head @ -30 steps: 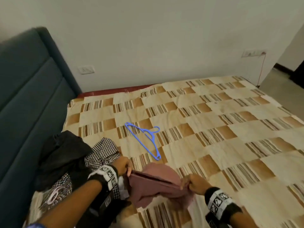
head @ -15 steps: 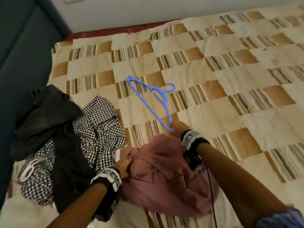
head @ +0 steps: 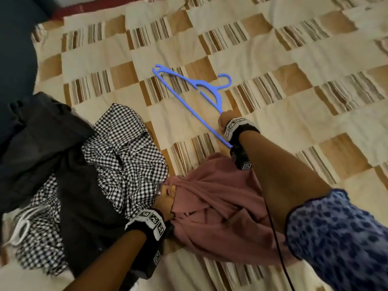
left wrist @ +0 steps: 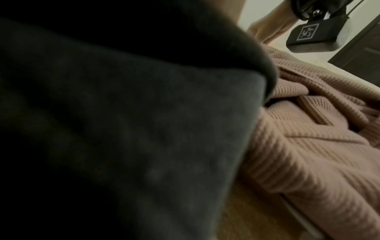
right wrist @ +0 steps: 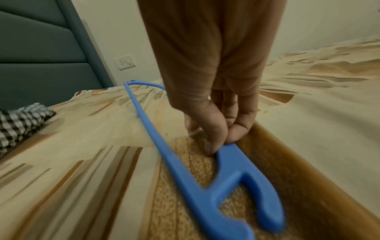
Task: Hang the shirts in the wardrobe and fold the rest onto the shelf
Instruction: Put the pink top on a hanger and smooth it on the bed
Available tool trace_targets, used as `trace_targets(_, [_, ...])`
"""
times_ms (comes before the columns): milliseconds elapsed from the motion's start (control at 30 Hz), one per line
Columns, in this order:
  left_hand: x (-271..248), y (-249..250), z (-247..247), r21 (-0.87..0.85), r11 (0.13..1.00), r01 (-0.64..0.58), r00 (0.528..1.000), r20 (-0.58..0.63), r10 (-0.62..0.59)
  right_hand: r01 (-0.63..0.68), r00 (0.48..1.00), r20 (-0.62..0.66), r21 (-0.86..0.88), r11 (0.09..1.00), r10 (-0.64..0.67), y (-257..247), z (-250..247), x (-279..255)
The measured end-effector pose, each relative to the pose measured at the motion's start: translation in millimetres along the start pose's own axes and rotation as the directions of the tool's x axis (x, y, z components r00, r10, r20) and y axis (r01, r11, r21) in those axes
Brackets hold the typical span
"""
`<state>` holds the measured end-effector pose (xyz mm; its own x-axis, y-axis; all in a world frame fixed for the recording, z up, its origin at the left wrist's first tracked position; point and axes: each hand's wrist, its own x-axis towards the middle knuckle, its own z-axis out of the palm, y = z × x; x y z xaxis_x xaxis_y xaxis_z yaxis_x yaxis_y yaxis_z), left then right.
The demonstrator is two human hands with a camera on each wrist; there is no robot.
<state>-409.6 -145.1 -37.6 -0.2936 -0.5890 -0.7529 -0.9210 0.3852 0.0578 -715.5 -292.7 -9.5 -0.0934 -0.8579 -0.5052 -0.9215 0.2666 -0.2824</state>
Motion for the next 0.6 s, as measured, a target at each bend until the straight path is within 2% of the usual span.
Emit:
trace_targets(100, [4.0,-5.6,2.9,-0.016,0.999,-0.040,0.999,-0.034,0.040,-0.035,0.999,0.034,0.107,0.994,0.032,11.0,-5.9,-22.6])
trace_targets(167, [2.0,-6.2,4.8,-0.047,0.997,-0.067,0.996,-0.060,0.064,-0.045,0.998,0.053,0.214,0.976,0.034,16.2,-15.9,-58.3])
trace_targets(300, [-4.5,-2.6,-1.4,-0.031,0.998,-0.051,0.988,-0.145,0.046,-0.048,0.999,-0.008,0.293,0.955,0.052,36.1,-31.6,-136.9])
trace_targets(367, [-11.4,0.8,-5.3,-0.068,0.995,-0.079,0.973,-0.224,0.062,-0.025,0.998,-0.047,0.377,0.926,0.046,41.8,-28.8,-173.5])
trace_targets(433, [-23.6,5.0,-11.1,-0.125,0.982,-0.142,0.953,-0.286,0.101,0.062,0.988,-0.150,0.564,0.823,0.029,36.3,-20.7,-216.6])
trace_targets(533, [-53.3,5.5,-28.7,-0.224,0.935,-0.276,0.922,-0.337,0.191,0.258,0.933,-0.358,0.744,0.616,0.042,10.1,-5.8,-291.4])
trace_targets(567, [-66.4,5.2,-32.6,-0.253,0.915,-0.315,0.903,-0.378,0.206,0.304,0.912,-0.407,0.754,0.582,0.050,1.7,-1.0,-316.9])
trace_targets(600, [-81.0,4.1,-35.8,-0.285,0.882,-0.376,0.855,-0.474,0.211,0.338,0.890,-0.451,0.749,0.570,0.065,-6.6,4.0,-344.7])
